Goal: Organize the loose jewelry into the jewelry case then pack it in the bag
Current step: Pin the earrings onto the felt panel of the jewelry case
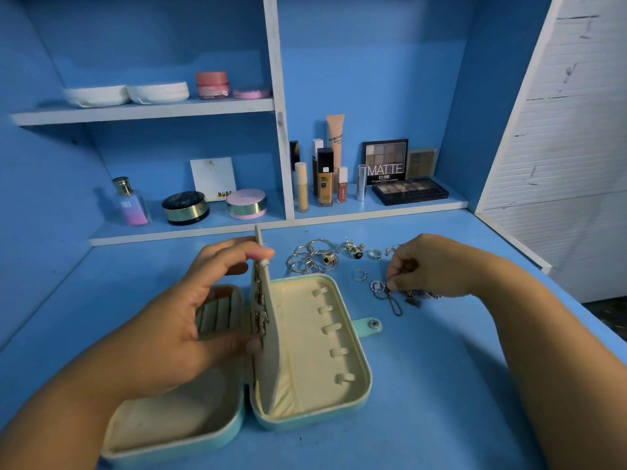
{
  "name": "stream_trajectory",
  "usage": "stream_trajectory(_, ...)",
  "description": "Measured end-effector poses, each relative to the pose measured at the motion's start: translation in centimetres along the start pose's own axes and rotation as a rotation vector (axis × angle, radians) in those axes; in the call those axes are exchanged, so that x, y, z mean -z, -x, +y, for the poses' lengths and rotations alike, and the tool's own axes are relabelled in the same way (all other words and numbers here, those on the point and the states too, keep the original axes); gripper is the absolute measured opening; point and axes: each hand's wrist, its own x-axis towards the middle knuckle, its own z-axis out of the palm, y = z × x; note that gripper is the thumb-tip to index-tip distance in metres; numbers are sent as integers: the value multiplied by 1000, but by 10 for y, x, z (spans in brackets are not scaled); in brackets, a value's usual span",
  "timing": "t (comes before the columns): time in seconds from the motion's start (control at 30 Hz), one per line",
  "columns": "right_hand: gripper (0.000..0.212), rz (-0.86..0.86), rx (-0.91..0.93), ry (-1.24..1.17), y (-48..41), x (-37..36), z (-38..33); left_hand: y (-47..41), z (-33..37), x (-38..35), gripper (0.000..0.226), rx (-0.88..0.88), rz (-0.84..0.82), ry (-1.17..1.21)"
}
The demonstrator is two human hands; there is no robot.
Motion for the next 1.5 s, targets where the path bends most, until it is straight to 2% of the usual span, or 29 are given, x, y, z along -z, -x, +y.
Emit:
stream_trajectory(0.1, 8, 110, 54, -91, -3, 1, 0, 0, -1, 1, 81, -1, -11, 12)
stream_trajectory(0.2, 11, 226, 76, -314, -3, 4, 1, -1, -2, 0, 81, 1, -12, 18)
stream_trajectory(0.37, 14, 296, 165, -655, -2, 8, -4, -1, -2, 0, 82, 7, -7, 28)
stream_trajectory(0.53, 14, 324, 192, -790, 0, 11, -6, -1, -2, 1, 83, 7, -19, 30)
stream_trajectory(0.67, 12, 225, 193, -688, 0, 11, -2, -1, -1, 0, 82, 9, -18, 19)
stream_trajectory(0.87, 6, -12, 61, -243, 1, 3, -3, -1, -1, 1, 82, 12, -27, 15)
stream_trajectory(0.97, 11, -78, 15, -158, 1, 3, -3, -1, 0, 0, 81, 7, -26, 8)
stream_trajectory(1.03, 14, -40, 5, -167, 1, 4, 0, -1, 0, 0, 80, 17, -19, 8)
stream_trajectory(1.13, 17, 185, 14, -189, -6, 3, 8, 0, 0, 1, 82, 29, -19, 16)
stream_trajectory(1.23, 21, 358, 47, -88, -18, -9, 10, 1, 0, 2, 82, 34, -21, 3)
stream_trajectory(1.4, 37, 331, 123, 163, -36, -33, -6, 0, 4, 1, 80, 47, -18, -3)
stream_trajectory(1.5, 32, 364, 108, 207, -43, -37, -11, 0, 5, 1, 78, 48, -6, -11)
